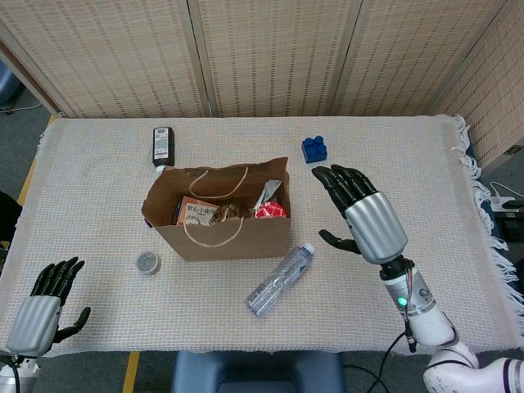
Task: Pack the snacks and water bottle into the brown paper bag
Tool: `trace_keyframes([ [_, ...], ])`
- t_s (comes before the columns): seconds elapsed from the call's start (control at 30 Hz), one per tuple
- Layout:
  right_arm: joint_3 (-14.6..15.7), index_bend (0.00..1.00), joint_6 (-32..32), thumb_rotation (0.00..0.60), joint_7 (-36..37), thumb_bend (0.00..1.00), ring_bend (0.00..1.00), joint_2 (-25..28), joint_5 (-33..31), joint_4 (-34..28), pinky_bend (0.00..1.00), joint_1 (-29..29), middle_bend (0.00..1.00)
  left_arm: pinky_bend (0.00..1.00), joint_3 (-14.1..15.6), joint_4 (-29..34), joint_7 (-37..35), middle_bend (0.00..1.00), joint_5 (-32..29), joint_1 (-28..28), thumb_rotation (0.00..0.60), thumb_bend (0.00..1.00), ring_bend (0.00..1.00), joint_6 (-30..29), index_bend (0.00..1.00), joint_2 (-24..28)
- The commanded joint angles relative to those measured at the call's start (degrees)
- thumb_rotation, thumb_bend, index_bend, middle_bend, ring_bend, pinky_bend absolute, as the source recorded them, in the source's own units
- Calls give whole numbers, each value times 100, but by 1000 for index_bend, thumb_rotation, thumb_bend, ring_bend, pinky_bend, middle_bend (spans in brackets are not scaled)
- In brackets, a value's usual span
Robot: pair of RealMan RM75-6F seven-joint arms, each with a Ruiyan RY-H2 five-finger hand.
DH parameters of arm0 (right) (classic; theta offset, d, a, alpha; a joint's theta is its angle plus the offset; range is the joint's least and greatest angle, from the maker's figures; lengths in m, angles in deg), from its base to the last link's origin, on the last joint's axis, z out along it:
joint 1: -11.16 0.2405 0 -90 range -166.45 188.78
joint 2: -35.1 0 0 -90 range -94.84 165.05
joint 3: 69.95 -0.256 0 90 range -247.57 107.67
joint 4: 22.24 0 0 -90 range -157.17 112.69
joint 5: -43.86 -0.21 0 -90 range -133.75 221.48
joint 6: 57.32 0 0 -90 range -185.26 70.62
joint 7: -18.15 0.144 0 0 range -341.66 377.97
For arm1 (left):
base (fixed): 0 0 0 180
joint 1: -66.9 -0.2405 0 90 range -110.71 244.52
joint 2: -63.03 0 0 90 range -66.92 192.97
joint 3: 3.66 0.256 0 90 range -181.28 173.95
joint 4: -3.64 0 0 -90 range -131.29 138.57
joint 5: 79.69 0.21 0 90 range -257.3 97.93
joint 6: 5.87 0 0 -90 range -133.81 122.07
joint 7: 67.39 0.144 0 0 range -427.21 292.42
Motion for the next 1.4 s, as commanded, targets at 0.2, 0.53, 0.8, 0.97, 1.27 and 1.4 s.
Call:
trace_keyframes([
  [0.2, 1206, 11, 643, 600, 1481, 24, 104, 926, 1630, 1174, 200, -460, 108, 27, 52, -36, 241, 0, 38, 17, 600, 364, 0, 88, 0, -130],
  [0.53, 1259, 0, 2164, 600, 43, 0, 105, 364, 1882, 1166, 192, 163, 104, 28, 23, -88, 218, 0, -37, 26, 600, 365, 0, 114, 0, -156],
  [0.8, 1136, 0, 2899, 600, -996, 0, 100, -409, 1710, 973, 190, 484, 93, 28, 4, -92, 67, 0, -60, 27, 600, 365, 0, 92, 0, -97],
  [0.97, 996, 0, 3233, 600, -1539, 0, 80, -863, 1347, 960, 165, 612, 72, 28, -13, -75, -21, 0, -49, 24, 600, 365, 0, 51, 0, -58],
  [1.27, 719, 0, 3750, 600, -2504, 0, 80, -1604, 80, 1478, 164, 806, 61, 28, -16, -38, -114, 0, -20, 11, 600, 364, 0, -4, 0, -2],
  [1.4, 710, 0, 3786, 600, -2726, 0, 80, -1882, -310, 1722, 164, 873, 61, 28, -26, -34, -150, 0, -37, 16, 600, 365, 0, 2, 0, 11],
])
